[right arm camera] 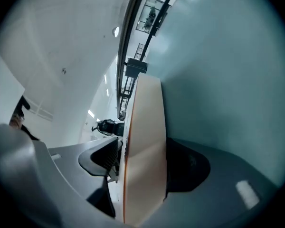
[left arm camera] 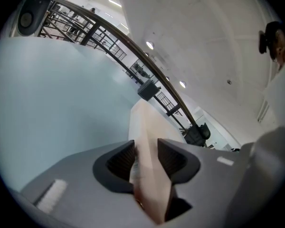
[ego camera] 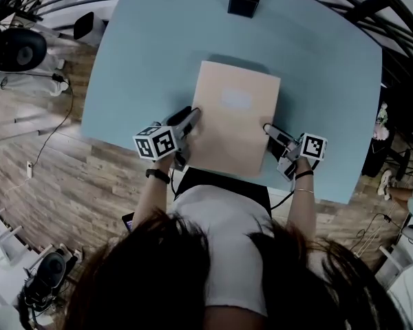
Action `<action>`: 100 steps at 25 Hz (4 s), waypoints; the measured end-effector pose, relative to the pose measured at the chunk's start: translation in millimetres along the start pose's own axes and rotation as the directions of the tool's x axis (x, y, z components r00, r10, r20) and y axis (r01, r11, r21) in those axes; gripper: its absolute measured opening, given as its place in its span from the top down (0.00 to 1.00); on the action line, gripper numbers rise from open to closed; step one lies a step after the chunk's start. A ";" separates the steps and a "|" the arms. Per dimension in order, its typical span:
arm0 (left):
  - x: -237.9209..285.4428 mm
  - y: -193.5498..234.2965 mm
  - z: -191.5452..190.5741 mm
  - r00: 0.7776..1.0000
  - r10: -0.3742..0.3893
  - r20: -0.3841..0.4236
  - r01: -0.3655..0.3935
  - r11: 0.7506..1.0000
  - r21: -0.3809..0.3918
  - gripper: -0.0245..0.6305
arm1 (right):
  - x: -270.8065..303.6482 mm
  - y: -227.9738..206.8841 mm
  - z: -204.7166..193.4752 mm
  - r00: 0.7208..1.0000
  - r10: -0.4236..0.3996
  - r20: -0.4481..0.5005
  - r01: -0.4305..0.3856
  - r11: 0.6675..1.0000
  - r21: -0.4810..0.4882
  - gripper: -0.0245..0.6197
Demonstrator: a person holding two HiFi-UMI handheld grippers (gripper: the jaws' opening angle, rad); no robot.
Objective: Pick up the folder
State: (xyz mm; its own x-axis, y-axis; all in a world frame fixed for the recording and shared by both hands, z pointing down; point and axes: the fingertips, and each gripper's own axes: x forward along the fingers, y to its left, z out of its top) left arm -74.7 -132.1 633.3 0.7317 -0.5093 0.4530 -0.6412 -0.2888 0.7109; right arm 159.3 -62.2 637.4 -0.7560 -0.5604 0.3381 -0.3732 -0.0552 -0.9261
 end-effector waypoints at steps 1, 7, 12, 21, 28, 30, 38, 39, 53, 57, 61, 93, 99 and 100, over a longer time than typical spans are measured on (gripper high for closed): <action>0.1 -0.2 0.0 1.000 -0.003 0.001 0.003 1.000 -0.005 0.65 | -0.4 0.9 -0.4 0.999 0.039 -0.013 -0.039 0.999 0.034 0.47; -2.2 4.3 5.5 1.000 -0.009 0.017 0.009 0.999 -0.044 0.65 | 13.4 14.8 -1.5 0.985 0.142 -0.097 -0.139 0.990 0.032 0.49; -1.4 5.2 5.5 0.999 -0.020 0.030 0.022 0.998 -0.052 0.65 | 20.7 19.8 -6.7 0.959 0.233 -0.160 -0.220 0.971 0.096 0.50; -4.2 6.1 4.7 0.999 -0.017 0.034 0.019 0.998 -0.056 0.65 | 63.5 48.5 -35.5 0.919 0.306 -0.250 -0.288 0.952 0.106 0.50; -5.6 1.9 7.5 0.998 -0.037 0.042 0.040 0.997 -0.060 0.65 | 63.4 49.1 -35.8 0.926 0.296 -0.234 -0.287 0.955 0.074 0.50; -5.4 1.1 9.5 0.998 -0.036 0.050 0.039 0.997 -0.063 0.65 | 63.1 50.5 -34.3 0.927 0.294 -0.234 -0.288 0.956 0.061 0.50; -10.2 -11.5 23.6 0.997 -0.047 0.065 0.048 0.999 -0.019 0.65 | 54.9 69.0 -26.0 0.930 0.283 -0.236 -0.298 0.954 -0.028 0.50; -11.8 -15.8 28.0 0.996 -0.048 0.070 0.048 0.999 0.000 0.65 | 52.4 74.7 -24.2 0.929 0.286 -0.234 -0.305 0.951 -0.049 0.50; -18.0 -110.3 105.2 0.970 -0.138 0.199 0.082 0.960 0.267 0.65 | -4.1 141.6 37.1 0.979 0.184 -0.086 -0.203 0.894 -0.401 0.50; -21.5 -137.9 119.3 0.963 -0.155 0.220 0.070 0.933 0.353 0.65 | -23.1 162.8 51.3 0.987 0.158 -0.011 -0.142 0.851 -0.506 0.50; -24.2 -163.0 130.3 0.962 -0.160 0.221 0.047 0.895 0.444 0.65 | -44.8 179.7 65.4 0.988 0.120 0.097 -0.036 0.790 -0.612 0.50; -4.6 -244.1 145.1 0.931 -0.240 0.274 -0.062 0.638 0.768 0.87 | -118.8 216.1 112.5 0.710 -0.053 0.703 0.671 0.354 -0.651 0.52; -13.8 -229.4 153.9 0.917 -0.198 0.345 -0.127 0.676 0.725 0.87 | -119.0 215.5 106.8 0.695 -0.048 0.717 0.688 0.336 -0.644 0.53; -14.6 -226.8 154.9 0.917 -0.193 0.349 -0.131 0.680 0.721 0.87 | -119.1 214.9 106.8 0.693 -0.050 0.719 0.691 0.332 -0.643 0.53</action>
State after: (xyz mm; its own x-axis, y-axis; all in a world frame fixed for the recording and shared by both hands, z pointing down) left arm 24.2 -184.7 382.1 0.7142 -0.6941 0.0904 -0.6988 -0.7144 0.0358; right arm 226.5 -95.6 380.2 -0.1189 -0.9799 0.1602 -0.9915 0.1259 0.0340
